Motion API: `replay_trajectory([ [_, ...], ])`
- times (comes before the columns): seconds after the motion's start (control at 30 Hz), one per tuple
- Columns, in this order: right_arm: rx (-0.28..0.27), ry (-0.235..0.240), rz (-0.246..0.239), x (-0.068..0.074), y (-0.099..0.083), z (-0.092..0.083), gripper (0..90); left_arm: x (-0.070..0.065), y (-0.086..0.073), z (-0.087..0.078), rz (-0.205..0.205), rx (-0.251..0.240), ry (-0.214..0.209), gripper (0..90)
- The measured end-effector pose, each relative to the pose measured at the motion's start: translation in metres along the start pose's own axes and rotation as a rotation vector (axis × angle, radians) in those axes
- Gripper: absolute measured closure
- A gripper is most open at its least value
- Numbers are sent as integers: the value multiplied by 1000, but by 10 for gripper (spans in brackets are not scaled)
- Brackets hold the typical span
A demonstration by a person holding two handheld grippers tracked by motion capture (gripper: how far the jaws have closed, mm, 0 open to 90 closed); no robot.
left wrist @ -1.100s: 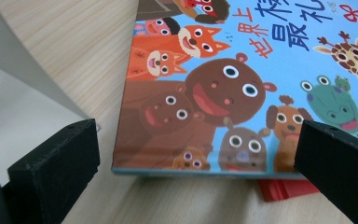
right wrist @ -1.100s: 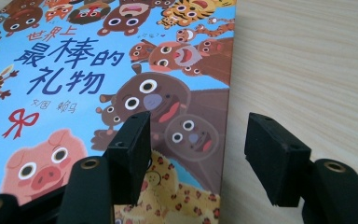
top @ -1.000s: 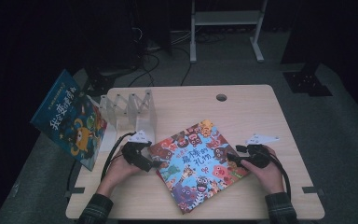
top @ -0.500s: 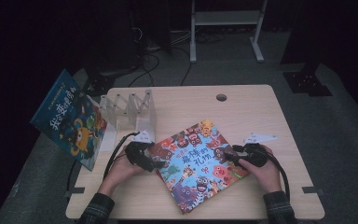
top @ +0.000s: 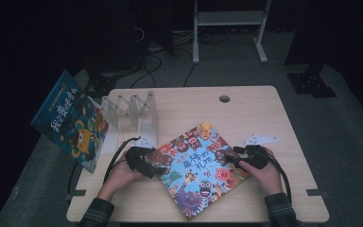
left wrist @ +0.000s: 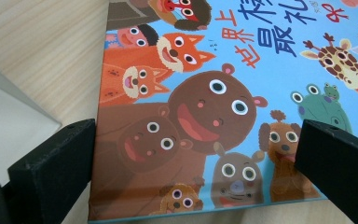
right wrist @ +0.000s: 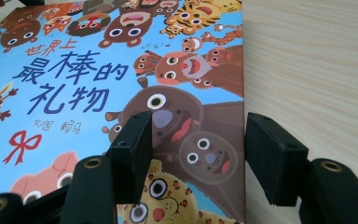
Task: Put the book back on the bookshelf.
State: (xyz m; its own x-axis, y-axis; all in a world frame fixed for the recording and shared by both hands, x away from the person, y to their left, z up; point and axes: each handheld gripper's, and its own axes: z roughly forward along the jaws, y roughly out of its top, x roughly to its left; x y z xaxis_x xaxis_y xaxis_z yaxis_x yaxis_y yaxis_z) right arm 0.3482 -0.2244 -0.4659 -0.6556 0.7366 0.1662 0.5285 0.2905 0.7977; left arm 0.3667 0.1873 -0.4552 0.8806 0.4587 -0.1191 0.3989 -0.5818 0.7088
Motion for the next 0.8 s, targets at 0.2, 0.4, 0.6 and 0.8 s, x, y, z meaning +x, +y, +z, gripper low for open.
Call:
replay_trajectory([
  [0.2,-2,4,-10,4,3,6,416,-5,-6,-6,-7,13,-1,0],
  [0.4,18,3,-40,10,12,13,417,-9,-14,-13,-16,18,-2,0],
  [0.6,21,15,-54,16,18,22,419,-14,-22,-20,-33,21,1,0],
  [0.8,37,25,-70,21,23,27,419,-20,-29,-25,-45,25,1,0],
])
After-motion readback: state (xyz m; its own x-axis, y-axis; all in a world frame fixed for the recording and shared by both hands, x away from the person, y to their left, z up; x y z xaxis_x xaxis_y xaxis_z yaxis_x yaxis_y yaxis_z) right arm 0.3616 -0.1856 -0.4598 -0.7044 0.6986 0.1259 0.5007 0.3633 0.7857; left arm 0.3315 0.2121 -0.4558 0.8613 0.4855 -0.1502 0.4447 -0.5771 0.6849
